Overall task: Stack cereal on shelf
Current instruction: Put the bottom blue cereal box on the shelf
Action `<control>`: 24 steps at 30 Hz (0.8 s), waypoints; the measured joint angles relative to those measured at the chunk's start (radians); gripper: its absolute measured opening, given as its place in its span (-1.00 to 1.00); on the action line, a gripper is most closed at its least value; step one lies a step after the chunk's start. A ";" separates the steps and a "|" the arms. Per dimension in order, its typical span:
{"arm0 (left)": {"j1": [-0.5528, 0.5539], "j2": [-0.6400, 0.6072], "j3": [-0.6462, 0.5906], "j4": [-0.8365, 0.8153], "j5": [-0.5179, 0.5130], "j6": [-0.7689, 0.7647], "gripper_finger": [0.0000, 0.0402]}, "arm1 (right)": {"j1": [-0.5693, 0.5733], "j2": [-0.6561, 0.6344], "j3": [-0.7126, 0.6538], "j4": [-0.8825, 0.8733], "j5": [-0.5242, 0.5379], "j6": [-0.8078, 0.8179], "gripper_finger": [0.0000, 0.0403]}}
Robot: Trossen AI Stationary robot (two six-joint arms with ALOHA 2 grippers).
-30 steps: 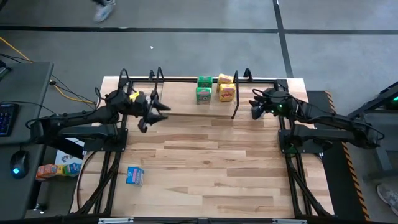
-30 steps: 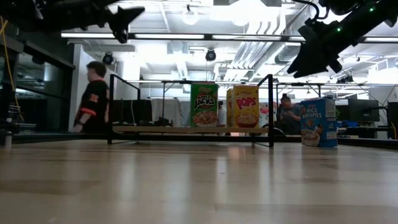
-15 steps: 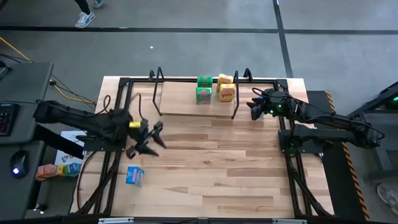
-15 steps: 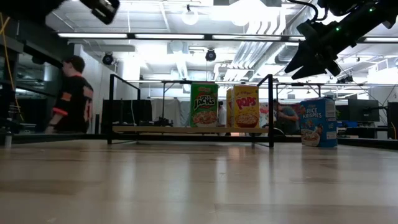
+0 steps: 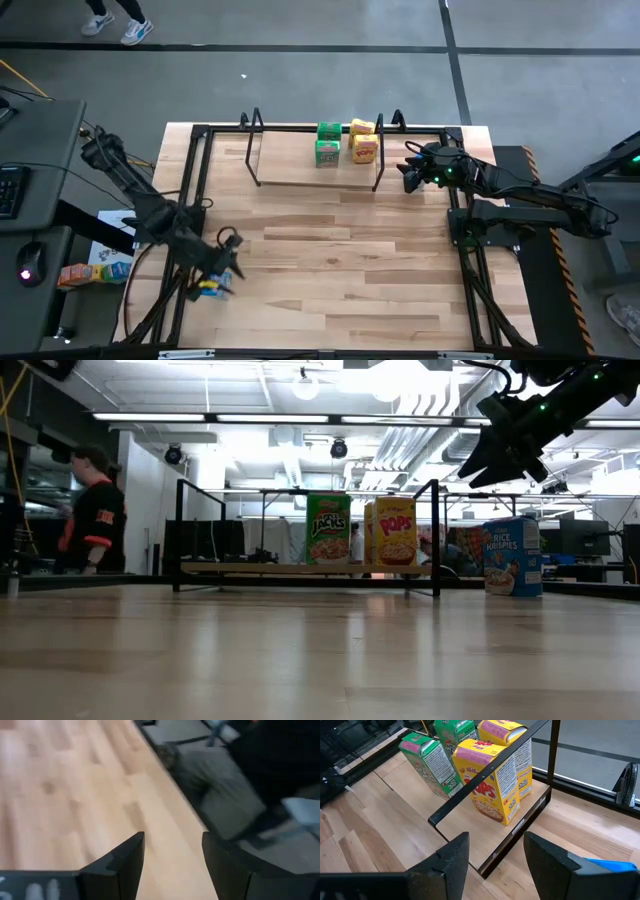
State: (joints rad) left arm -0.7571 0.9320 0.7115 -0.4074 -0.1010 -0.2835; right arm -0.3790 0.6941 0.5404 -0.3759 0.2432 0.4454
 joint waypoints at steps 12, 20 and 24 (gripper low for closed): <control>-0.179 0.007 0.020 -0.168 0.096 -0.276 -0.06 | 0.000 0.000 0.000 0.000 0.001 0.019 -0.10; -0.212 0.009 0.020 -0.091 -0.060 -0.801 -0.06 | 0.000 0.000 0.000 -0.001 0.001 0.029 -0.10; -0.214 0.009 0.020 -0.005 0.048 -1.090 -0.06 | 0.000 0.000 0.000 -0.001 0.001 0.028 -0.10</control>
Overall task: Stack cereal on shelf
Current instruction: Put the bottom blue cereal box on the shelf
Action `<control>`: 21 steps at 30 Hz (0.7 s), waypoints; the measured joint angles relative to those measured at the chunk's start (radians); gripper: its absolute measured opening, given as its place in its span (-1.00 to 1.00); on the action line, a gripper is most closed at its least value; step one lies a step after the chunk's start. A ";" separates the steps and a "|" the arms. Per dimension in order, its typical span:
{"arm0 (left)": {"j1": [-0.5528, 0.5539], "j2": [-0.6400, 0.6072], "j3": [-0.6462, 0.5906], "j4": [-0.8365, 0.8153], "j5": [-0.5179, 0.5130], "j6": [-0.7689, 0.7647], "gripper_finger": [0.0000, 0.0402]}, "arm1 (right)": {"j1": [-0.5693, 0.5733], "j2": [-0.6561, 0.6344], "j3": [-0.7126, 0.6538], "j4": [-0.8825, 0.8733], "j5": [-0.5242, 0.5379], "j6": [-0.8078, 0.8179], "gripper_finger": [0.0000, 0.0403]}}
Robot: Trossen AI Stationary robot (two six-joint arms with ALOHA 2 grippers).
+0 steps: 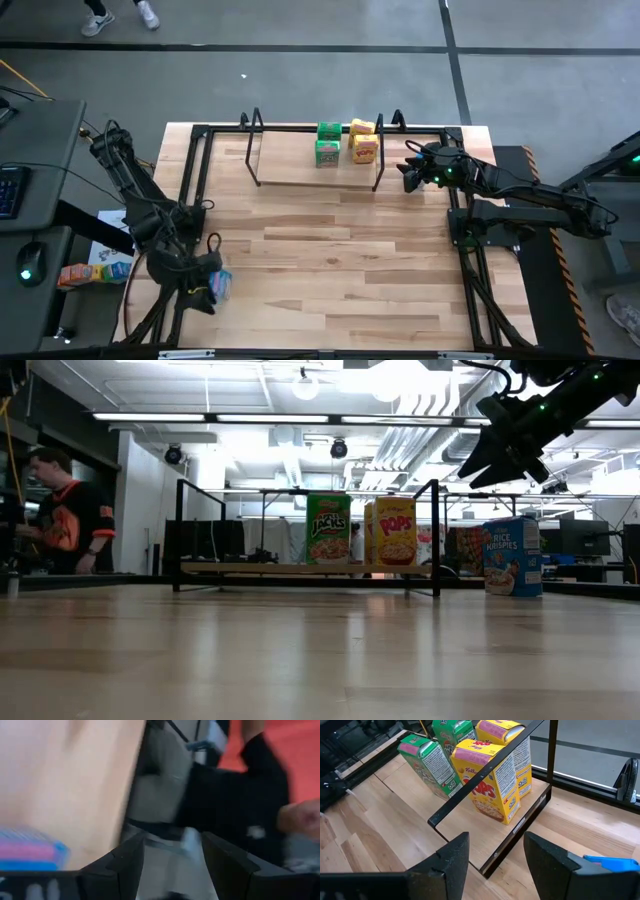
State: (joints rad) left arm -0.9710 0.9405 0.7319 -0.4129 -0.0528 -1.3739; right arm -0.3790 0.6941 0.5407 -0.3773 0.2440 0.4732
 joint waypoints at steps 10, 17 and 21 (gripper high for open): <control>0.003 0.000 0.000 0.086 -0.036 -0.482 -0.06 | 0.000 0.000 0.000 0.000 0.001 -0.086 -0.10; -0.001 0.004 0.000 0.091 -0.093 -0.656 -0.06 | 0.000 0.000 0.000 0.000 0.064 -0.093 -0.10; 0.000 0.028 0.000 0.038 -0.166 -0.637 -0.06 | 0.000 0.000 0.000 0.001 0.129 -0.115 -0.10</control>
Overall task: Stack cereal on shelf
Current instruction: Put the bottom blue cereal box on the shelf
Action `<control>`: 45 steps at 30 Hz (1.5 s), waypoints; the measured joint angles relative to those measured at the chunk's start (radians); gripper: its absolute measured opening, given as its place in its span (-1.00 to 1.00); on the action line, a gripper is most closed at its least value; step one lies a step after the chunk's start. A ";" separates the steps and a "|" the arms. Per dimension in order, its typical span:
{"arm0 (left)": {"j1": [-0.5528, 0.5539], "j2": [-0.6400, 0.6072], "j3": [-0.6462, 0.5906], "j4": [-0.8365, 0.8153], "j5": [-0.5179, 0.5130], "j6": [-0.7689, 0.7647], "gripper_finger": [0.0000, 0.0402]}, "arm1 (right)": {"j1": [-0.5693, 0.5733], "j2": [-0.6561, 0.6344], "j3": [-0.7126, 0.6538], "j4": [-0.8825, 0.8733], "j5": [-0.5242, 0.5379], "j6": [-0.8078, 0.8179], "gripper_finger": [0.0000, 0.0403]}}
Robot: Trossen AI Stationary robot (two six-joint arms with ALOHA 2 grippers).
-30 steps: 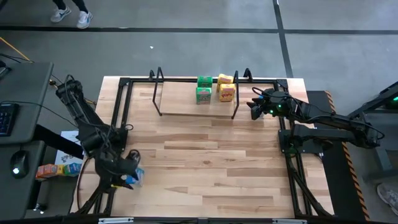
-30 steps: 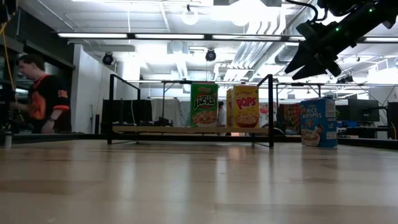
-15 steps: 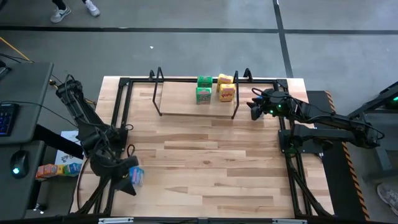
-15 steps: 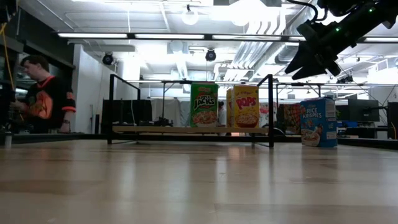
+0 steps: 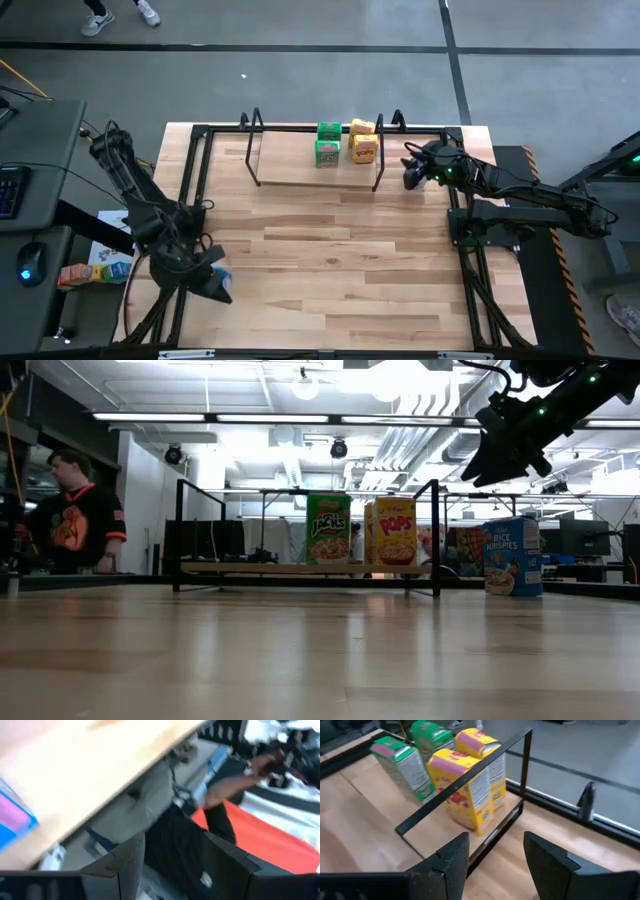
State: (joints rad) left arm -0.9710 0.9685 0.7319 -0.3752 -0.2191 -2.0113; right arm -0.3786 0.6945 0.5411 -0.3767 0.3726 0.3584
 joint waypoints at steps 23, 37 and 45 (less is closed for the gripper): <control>0.064 0.046 -0.001 -0.015 -0.084 0.244 -0.06 | -0.001 0.000 0.000 0.053 0.010 -0.045 -0.10; 0.161 0.046 -0.001 -0.016 -0.137 0.313 -0.06 | -0.001 0.000 0.000 0.061 -0.004 -0.045 -0.10; 0.199 0.056 -0.001 -0.016 -0.111 0.391 0.00 | -0.001 0.000 0.000 0.061 -0.003 -0.045 -0.10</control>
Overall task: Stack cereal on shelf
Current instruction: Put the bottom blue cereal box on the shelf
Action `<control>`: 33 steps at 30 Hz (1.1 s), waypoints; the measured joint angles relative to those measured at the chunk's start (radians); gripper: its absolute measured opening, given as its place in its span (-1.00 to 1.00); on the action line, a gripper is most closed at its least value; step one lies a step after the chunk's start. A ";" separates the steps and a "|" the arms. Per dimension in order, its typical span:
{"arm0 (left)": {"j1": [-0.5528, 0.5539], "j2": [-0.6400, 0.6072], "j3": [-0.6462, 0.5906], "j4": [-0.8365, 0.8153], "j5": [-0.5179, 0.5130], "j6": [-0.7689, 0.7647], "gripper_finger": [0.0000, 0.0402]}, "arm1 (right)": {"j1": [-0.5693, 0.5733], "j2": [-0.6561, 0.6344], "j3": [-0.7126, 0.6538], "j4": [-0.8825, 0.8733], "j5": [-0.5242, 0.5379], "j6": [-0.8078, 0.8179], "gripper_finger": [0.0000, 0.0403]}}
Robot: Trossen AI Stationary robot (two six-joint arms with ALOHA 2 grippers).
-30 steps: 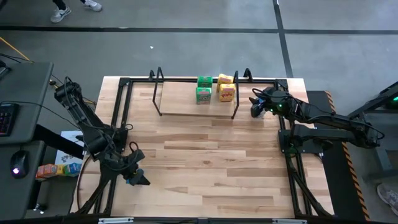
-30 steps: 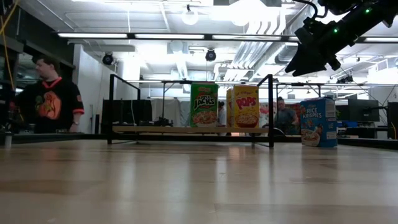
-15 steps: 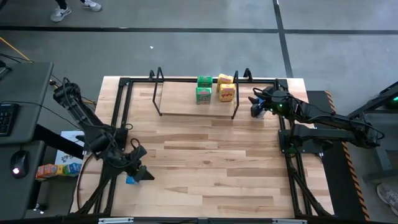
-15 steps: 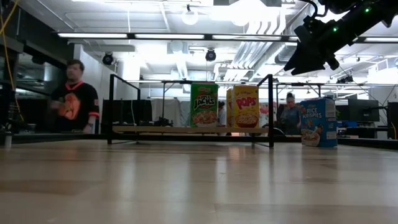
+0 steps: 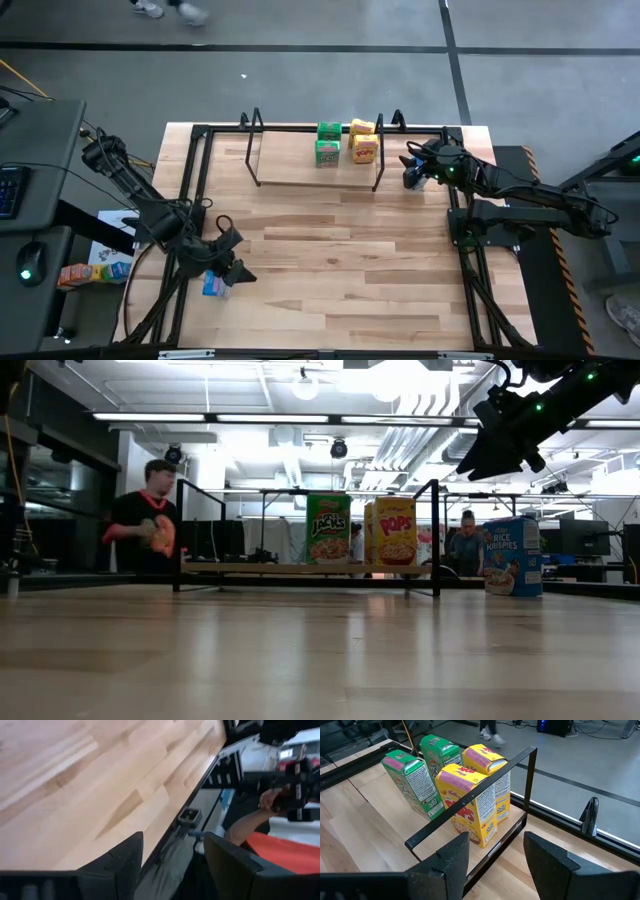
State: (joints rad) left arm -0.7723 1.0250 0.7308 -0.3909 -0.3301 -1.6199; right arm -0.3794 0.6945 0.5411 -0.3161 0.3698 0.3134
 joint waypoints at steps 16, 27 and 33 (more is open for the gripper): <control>0.008 0.014 0.000 0.089 -0.034 0.060 0.24 | 0.000 0.000 0.000 -0.001 0.000 0.000 -0.10; -0.164 0.013 0.112 -0.084 -0.066 -0.290 0.23 | 0.001 0.000 0.000 -0.001 -0.003 0.000 -0.10; -0.283 0.127 0.465 -0.624 -0.090 -0.568 0.23 | 0.001 0.000 0.000 -0.001 -0.003 0.000 -0.10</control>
State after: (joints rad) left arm -1.0553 1.1517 1.1954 -1.0144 -0.4206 -2.1882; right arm -0.3786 0.6945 0.5411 -0.3167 0.3664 0.3130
